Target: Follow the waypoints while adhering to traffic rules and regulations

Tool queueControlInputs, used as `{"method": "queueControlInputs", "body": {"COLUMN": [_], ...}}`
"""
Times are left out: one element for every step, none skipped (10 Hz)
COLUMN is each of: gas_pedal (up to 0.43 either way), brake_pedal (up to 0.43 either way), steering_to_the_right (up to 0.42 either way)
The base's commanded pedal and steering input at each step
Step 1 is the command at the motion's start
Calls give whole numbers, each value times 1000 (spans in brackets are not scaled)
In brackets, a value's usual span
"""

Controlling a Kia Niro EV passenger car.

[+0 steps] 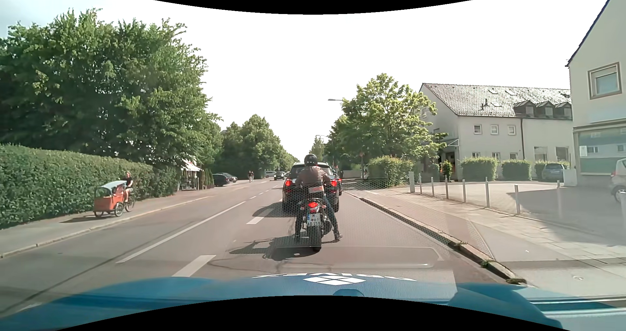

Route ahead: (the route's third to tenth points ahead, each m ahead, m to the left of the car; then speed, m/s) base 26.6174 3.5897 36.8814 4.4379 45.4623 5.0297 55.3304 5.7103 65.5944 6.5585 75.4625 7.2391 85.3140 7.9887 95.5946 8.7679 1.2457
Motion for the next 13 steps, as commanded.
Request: {"method": "queueControlInputs", "body": {"gas_pedal": [0, 0, 0, 0, 0, 0, 0, 0, 0, 0, 0, 0, 0], "brake_pedal": [201, 207, 207, 207, 201, 183, 189, 195, 201, 207, 201, 195, 189], "steering_to_the_right": [-6, -6, -7, -12, -21, -23, -22, -21, -21, -21, -21, -21, -21]}}
